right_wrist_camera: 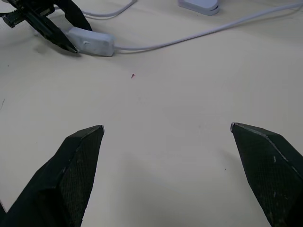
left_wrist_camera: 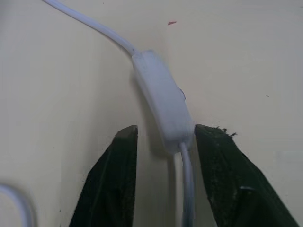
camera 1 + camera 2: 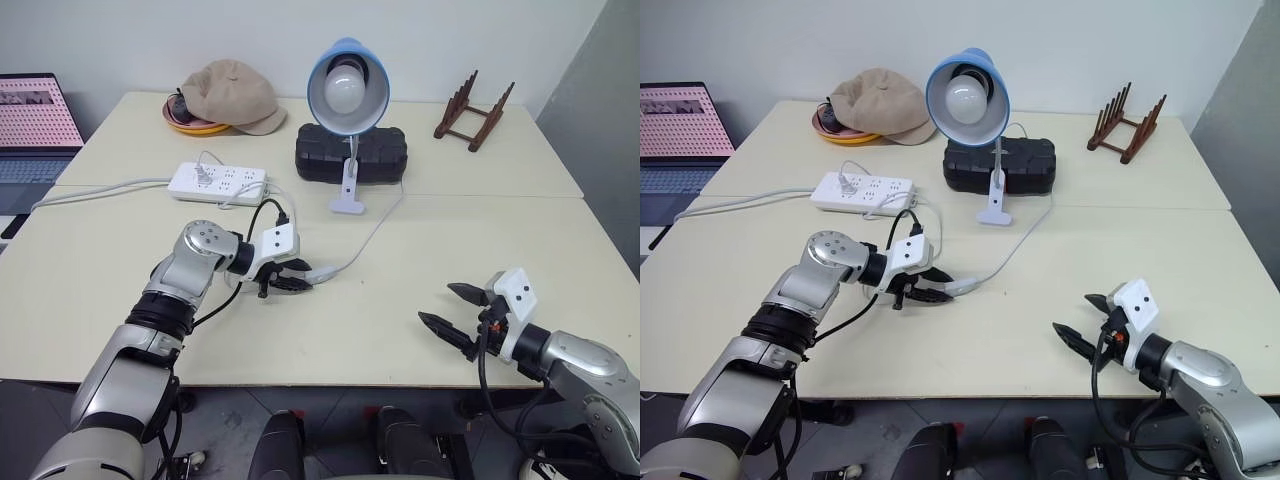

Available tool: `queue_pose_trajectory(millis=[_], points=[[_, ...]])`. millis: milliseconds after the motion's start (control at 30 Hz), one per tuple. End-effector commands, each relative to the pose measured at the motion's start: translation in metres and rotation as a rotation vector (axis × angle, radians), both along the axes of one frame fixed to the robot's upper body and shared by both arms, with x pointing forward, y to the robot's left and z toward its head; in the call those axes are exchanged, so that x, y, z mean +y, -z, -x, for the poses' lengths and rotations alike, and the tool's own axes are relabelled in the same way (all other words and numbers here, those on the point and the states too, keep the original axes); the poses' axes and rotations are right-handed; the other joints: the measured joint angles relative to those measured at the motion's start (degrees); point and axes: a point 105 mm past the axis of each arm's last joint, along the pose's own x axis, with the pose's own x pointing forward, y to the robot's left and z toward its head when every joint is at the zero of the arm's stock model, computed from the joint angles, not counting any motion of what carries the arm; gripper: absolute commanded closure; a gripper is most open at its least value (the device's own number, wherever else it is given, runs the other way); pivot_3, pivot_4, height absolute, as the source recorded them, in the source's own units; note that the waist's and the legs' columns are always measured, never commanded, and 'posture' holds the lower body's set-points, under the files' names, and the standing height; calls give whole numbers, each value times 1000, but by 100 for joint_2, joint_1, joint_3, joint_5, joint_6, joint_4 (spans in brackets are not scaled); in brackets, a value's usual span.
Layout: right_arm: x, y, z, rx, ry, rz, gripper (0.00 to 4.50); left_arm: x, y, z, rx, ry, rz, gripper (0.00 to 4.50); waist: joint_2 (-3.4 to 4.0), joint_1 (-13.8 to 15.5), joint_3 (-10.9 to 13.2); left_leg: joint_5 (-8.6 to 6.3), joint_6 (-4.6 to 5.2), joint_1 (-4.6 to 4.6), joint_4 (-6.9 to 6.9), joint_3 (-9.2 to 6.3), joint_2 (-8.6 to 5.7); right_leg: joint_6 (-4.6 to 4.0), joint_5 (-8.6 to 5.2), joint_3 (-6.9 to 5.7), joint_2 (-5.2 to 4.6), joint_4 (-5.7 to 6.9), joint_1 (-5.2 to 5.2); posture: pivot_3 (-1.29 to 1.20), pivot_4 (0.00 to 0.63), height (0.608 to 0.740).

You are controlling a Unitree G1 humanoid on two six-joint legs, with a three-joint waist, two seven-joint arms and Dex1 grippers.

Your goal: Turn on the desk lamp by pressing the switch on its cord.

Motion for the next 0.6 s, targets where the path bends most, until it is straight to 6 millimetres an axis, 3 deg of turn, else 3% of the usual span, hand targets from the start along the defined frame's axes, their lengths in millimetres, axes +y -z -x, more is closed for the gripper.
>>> queue_pose_trajectory(millis=[33,133,300,467,600], points=[[4,-12,-1,-45,-15,-16,0,-4,-11,-4,-40,2,18,3533,0,0,0,0,0,0,0,0,0,0,0,0,0,0,0,0,150,740],[6,-12,-1,-42,-18,-25,0,-4,-9,-1,-23,6,21,4106,0,0,0,0,0,0,1,0,0,0,0,0,0,1,0,0,150,740],[12,-12,-1,-21,-23,-86,0,-9,-20,5,133,-57,150,4106,0,-1,0,0,0,0,0,0,0,0,0,0,0,2,0,0,150,740],[46,-25,-14,191,-40,-617,0,-36,-75,30,627,-108,549,4106,0,-20,1,0,0,-1,0,-13,5,-1,0,-5,6,10,0,0,150,740],[56,-38,-26,261,-78,-759,0,-44,-87,38,725,-115,606,4106,2,-53,1,1,2,1,4,-26,3,-1,1,-11,9,13,5,0,150,740]])
